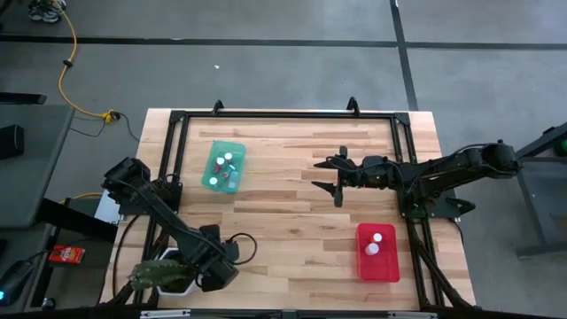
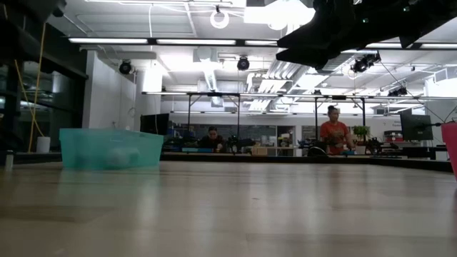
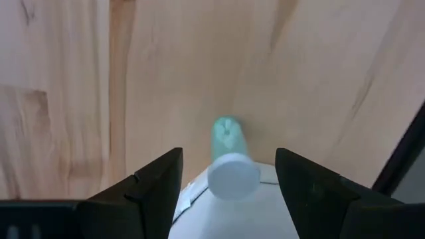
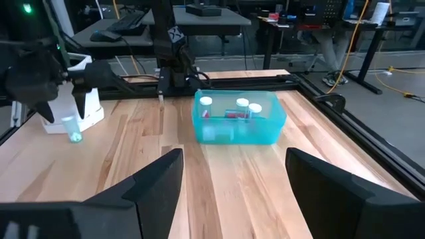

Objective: Pick and place medicine bottles into bin by pill shape (circle, oval)
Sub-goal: Put the blue tablet bottle into the red bin

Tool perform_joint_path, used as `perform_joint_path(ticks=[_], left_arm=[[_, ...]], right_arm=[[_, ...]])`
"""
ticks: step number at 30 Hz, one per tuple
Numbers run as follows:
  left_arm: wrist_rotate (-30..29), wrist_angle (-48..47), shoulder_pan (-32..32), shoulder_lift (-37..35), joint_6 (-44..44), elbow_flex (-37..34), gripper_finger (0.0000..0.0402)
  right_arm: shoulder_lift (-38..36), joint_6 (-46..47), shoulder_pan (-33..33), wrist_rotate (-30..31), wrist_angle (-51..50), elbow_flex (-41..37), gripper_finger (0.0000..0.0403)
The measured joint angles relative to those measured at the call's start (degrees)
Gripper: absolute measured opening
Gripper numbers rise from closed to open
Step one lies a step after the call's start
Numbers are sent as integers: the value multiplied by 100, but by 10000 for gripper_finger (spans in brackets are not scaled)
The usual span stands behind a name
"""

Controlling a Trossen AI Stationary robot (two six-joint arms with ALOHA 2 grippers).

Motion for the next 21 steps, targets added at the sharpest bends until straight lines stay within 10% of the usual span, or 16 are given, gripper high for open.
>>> perform_joint_path(ticks=[21], left_arm=[[361, -57, 143, 126, 166, -2, 188]], right_arm=[[0, 2, 0, -1, -8, 0, 259]])
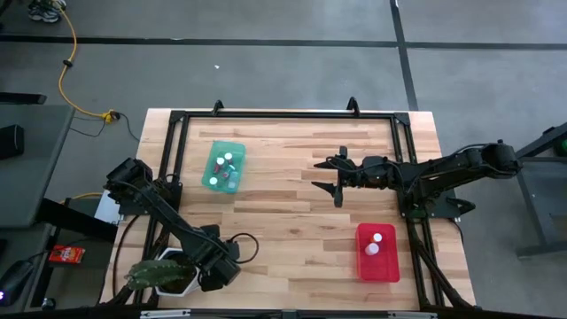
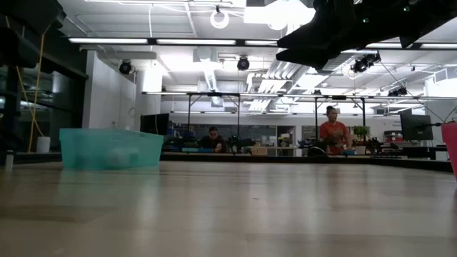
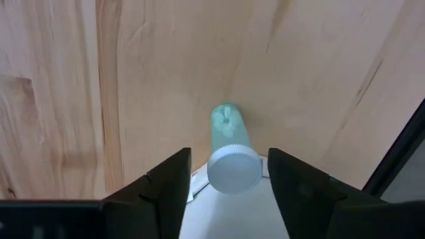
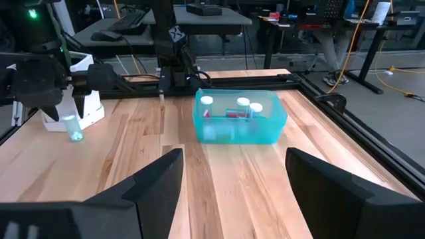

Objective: Pick and place medicine bottles into bin by pill shape (circle, oval)
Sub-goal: Put the blue tablet bottle into the red bin

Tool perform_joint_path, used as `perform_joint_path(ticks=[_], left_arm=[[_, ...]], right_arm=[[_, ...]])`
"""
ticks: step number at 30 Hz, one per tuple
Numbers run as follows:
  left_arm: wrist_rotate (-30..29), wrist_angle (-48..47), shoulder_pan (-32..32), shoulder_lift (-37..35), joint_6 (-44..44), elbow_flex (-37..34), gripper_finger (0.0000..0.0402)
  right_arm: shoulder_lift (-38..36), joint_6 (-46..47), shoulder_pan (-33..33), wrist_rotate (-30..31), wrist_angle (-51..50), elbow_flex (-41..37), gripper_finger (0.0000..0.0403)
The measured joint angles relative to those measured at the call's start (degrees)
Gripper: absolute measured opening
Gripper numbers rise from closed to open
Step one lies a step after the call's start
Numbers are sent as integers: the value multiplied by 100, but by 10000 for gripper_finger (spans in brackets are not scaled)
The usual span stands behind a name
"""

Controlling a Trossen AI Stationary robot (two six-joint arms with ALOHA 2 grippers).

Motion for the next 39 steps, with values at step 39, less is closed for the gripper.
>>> perform_joint_path(ticks=[39], left_arm=[[-3885, 1820, 1399, -1320, 3865, 269, 94]], right_arm=[[0, 103, 0, -4, -124, 4, 259]])
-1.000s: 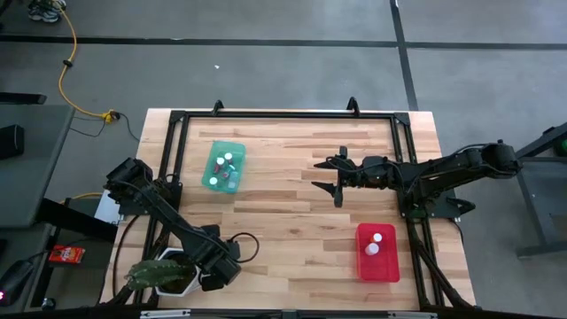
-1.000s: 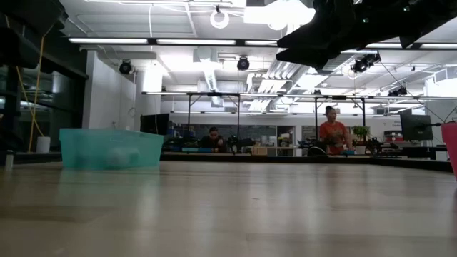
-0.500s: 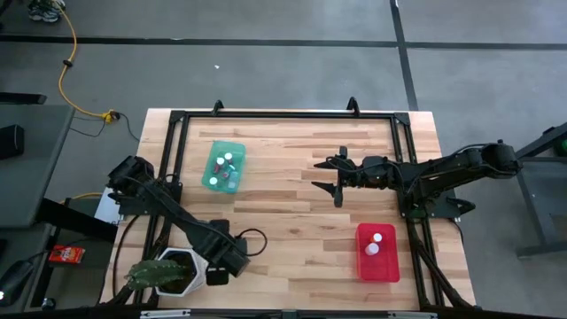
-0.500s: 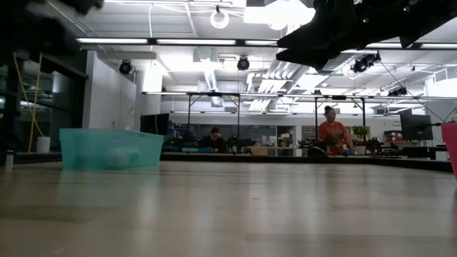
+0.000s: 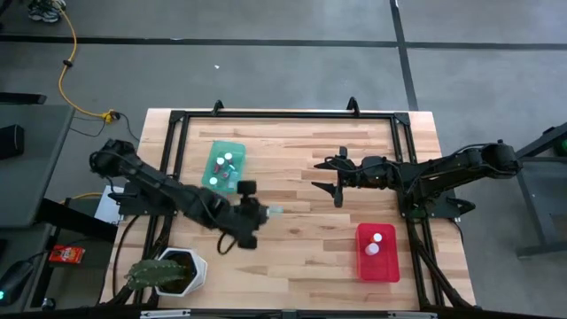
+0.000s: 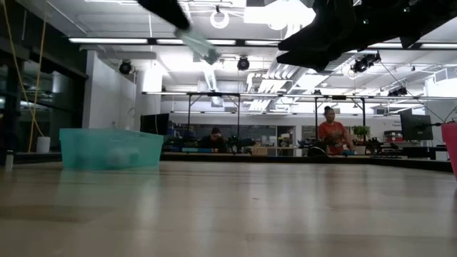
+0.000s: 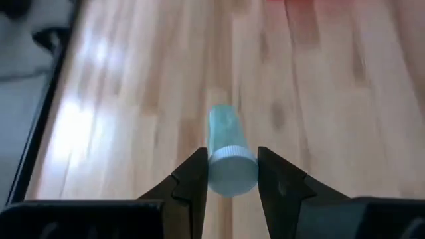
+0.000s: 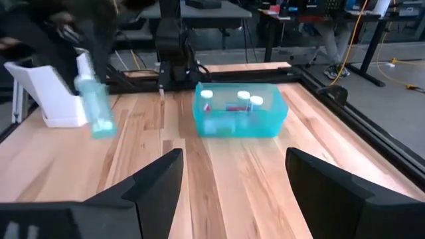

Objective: Pick and place medicine bottles into bin by pill shape (circle, oval)
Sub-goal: Put the blue tablet bottle into the red bin

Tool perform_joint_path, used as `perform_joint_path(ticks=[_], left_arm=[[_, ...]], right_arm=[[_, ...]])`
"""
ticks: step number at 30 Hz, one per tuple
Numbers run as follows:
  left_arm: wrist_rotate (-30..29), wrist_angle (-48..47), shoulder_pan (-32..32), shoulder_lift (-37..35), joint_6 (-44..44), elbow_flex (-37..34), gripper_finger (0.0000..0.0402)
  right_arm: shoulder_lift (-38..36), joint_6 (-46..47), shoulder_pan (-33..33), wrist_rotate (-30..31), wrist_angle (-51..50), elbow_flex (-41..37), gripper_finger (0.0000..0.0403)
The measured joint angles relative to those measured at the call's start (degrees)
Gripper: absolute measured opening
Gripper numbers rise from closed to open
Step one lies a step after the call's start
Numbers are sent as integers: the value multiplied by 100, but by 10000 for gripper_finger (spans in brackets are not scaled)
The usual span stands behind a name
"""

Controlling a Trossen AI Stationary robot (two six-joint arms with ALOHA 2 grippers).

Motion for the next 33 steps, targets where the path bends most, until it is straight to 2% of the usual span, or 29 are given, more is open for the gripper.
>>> perform_joint_path(ticks=[2, 6, 8, 13, 17, 33], left_arm=[[26, 725, 250, -284, 368, -499, 94], [399, 2865, 854, -666, 945, -1619, 94], [721, 4248, 1150, -678, 1079, -2130, 94], [1365, 6649, 1851, -616, 1060, -3233, 94], [1550, 7387, 2182, -507, 792, -3589, 94], [1721, 7632, 2271, -516, 890, -3686, 98]], right_arm=[[-1, -2, 0, 0, 21, 1, 259], [25, -4, 2, 0, 89, 7, 259], [31, -11, 0, 2, 9, 7, 259], [205, -38, -5, -4, 220, 39, 259], [280, -90, -41, -9, 249, 53, 259], [306, -109, -138, -7, 175, 46, 259]])
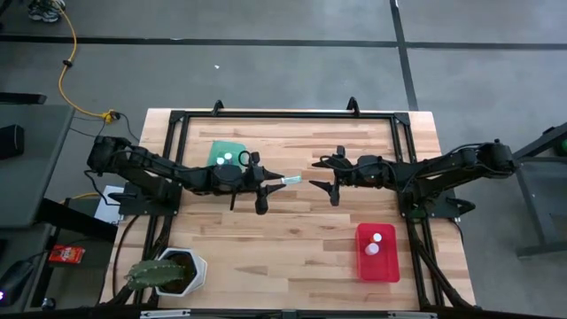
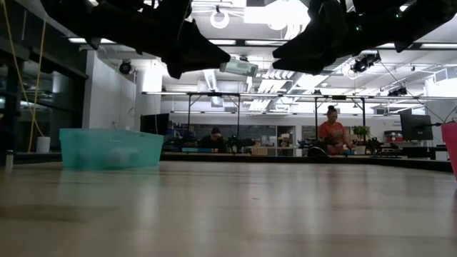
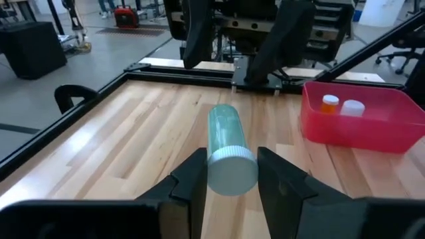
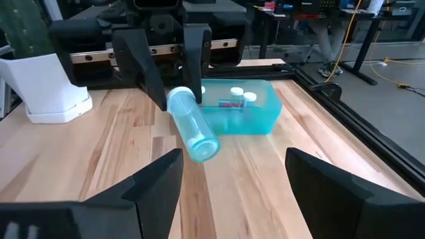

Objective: Pick and place medicine bottles into bin by pill shape (circle, oval)
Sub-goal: Put the blue tablet bottle into the red bin

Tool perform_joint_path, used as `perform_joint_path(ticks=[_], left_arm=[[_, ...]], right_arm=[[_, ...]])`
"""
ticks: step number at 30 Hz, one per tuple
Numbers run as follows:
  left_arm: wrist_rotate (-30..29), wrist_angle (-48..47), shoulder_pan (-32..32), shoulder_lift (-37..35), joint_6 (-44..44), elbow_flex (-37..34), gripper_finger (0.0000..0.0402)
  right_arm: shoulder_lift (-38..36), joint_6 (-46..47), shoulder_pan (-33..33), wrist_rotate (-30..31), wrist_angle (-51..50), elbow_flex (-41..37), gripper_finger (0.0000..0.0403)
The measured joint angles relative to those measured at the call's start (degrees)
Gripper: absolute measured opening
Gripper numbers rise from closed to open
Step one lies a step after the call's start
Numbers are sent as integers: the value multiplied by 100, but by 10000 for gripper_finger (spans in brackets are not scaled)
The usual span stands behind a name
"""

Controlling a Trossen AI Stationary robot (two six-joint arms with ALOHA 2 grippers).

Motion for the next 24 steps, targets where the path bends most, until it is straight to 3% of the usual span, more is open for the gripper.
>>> perform_joint_path(ticks=[24], left_arm=[[263, -36, -2, 0, -145, 0, 105]], right_arm=[[210, 243, 0, -306, 375, 0, 259]])
